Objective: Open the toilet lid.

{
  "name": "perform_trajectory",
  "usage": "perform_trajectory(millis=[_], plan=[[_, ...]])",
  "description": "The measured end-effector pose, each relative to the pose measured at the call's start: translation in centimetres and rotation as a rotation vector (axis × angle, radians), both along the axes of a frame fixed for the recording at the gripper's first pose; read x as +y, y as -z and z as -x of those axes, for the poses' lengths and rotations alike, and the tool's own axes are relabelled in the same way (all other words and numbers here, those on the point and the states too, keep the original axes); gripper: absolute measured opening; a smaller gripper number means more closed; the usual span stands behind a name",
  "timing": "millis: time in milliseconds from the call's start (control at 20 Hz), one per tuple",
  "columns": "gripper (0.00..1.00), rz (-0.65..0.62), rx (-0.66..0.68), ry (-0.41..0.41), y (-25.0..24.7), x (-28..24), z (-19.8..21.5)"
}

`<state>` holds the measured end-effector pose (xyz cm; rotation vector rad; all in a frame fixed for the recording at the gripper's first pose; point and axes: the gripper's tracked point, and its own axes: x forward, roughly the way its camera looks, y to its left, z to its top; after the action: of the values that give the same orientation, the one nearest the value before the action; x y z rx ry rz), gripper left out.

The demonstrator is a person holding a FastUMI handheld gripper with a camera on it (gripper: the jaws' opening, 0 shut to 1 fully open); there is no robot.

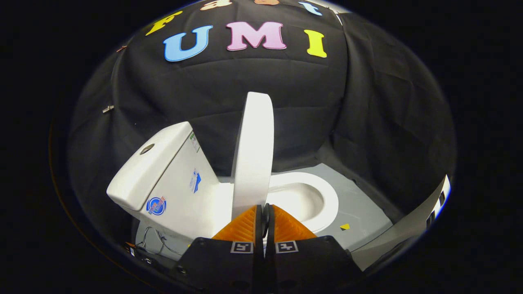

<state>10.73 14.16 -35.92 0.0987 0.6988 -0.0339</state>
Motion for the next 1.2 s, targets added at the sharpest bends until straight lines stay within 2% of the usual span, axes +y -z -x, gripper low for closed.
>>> perform_trajectory(millis=[500, 800, 1200], plan=[[0.05, 0.097, -0.070, -0.109, -1.7, 7.0, 0.1], [0.05, 0.105, -0.080, -0.165, -1.9, 11.3, 0.0], [0.05, 0.141, -0.084, -0.216, -1.9, 14.4, 0.7]])
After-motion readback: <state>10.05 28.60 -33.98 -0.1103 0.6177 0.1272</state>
